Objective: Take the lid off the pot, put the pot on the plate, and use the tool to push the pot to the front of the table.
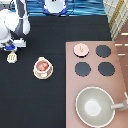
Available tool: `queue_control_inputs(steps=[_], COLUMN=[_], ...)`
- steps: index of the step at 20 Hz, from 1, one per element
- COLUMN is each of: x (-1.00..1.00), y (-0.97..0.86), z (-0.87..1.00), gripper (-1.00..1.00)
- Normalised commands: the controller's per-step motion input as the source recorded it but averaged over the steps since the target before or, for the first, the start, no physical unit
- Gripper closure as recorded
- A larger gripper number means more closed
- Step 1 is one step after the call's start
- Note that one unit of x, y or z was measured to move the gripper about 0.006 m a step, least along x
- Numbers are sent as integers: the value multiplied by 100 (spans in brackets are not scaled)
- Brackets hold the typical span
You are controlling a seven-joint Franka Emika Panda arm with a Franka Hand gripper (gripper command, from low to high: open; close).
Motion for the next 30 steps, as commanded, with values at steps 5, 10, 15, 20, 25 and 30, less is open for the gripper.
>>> queue_control_inputs(steps=[5,10,15,20,25,30], x=[-51,-20,-7,-2,-19,-18], y=[-9,1,17,56,70,69], z=[-2,0,28,84,79,62], gripper=[100,100,100,100,100,100])
